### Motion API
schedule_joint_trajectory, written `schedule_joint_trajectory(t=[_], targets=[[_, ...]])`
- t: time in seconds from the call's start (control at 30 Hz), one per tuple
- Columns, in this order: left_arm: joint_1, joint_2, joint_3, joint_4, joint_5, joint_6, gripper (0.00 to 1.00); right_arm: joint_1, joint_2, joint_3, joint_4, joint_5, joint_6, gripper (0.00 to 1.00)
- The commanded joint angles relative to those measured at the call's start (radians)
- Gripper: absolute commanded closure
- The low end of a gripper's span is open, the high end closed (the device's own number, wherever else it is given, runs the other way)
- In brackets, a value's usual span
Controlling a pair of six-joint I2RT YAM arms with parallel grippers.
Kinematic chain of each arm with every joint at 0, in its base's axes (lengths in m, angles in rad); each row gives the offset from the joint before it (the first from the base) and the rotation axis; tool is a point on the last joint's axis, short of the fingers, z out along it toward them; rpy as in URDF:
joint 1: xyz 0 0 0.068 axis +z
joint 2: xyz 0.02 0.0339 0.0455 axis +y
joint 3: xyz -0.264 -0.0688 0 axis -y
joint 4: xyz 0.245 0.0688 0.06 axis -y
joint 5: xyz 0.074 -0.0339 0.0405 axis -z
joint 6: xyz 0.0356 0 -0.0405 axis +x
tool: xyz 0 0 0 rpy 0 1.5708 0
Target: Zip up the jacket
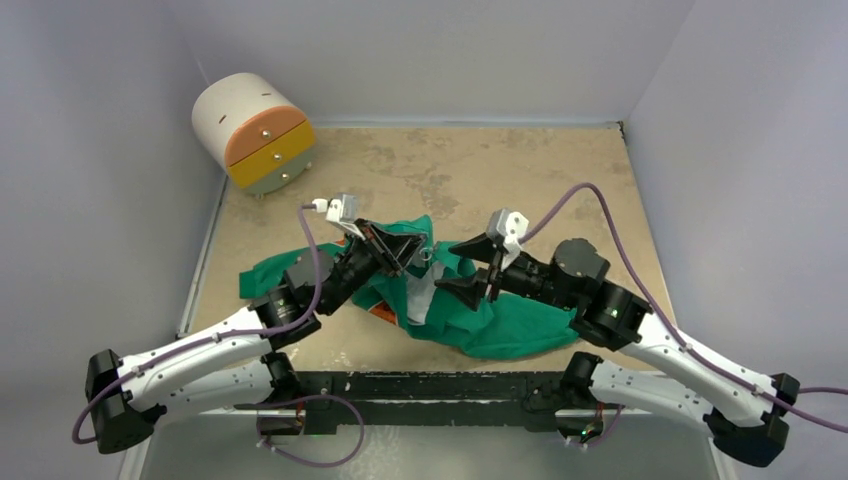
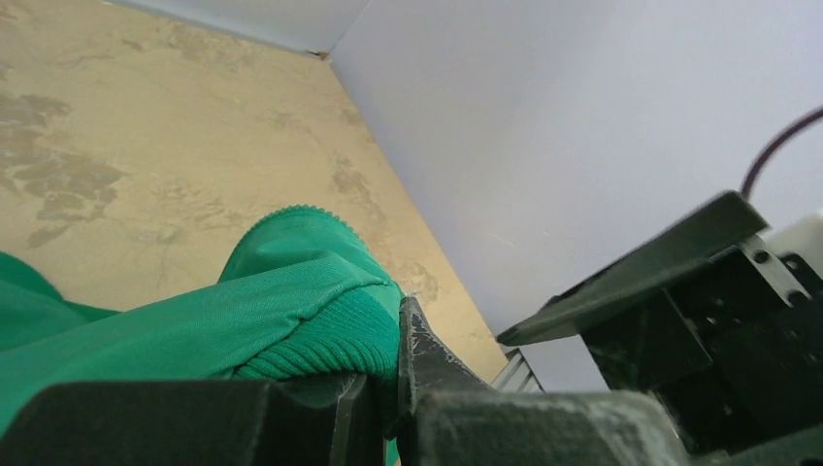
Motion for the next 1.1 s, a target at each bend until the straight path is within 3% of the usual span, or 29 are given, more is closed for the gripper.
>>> schedule_joint_trajectory(t=[0.0, 0.2, 0.7, 1.07], targets=[[-0.006, 0.014, 0.128, -0.196, -0.096, -0.054, 1.00, 0.001, -0.097, -0.063, 0.233, 0.005, -0.269, 0.33], [-0.004, 0.075, 0.245, -0.418, -0.176, -0.099, 1.00, 0.003, -0.080, -0.074, 0.234, -0.020, -0.499, 0.32], [-0.004, 0.109, 0.283, -0.462, -0.195, -0.108, 1.00, 0.035, 0.025, -0.045, 0.238, -0.070, -0.879, 0.34], [-0.004, 0.115, 0.287, -0.460, -0.183, -0.111, 1.00, 0.254, 0.120, -0.104, 0.342, 0.246, -1.100, 0.37]])
